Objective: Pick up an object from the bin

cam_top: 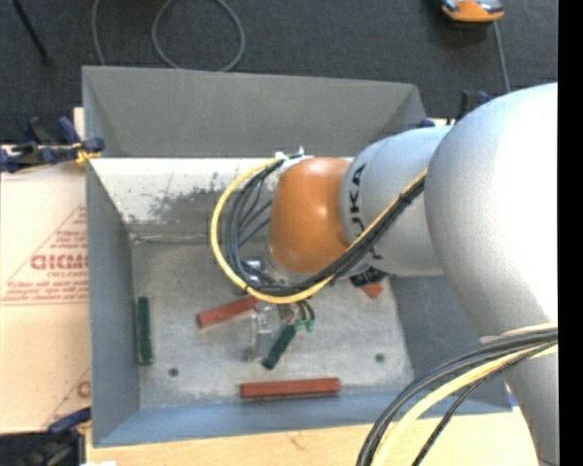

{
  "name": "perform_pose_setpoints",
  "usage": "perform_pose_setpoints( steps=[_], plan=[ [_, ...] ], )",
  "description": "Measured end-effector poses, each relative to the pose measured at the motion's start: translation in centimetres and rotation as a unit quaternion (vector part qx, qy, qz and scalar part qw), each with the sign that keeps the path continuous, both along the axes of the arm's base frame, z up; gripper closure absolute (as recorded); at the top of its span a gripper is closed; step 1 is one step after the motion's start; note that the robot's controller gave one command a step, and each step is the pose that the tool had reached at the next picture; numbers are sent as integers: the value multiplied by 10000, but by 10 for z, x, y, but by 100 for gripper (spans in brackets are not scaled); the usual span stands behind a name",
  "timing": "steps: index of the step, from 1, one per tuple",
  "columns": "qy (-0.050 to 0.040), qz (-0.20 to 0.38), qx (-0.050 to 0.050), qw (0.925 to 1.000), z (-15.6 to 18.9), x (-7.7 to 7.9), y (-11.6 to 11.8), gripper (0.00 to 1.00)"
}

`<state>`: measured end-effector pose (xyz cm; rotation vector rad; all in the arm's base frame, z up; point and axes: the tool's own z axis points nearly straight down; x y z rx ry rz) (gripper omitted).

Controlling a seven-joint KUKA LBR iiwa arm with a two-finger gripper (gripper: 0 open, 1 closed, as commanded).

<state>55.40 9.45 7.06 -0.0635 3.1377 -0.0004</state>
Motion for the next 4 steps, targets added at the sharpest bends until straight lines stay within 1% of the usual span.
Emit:
perform_pose_setpoints(
  steps=[1, 2, 3, 4],
  plan=[
    [-9, -6, 3, 10000, 1, 1, 0, 100],
    [-16, -15, 8, 10000, 32, 3, 0, 100],
    [-20, -20, 11, 10000, 77, 4, 0, 100],
    [-17, -20, 11, 10000, 102, 6, 0, 100]
  ],
)
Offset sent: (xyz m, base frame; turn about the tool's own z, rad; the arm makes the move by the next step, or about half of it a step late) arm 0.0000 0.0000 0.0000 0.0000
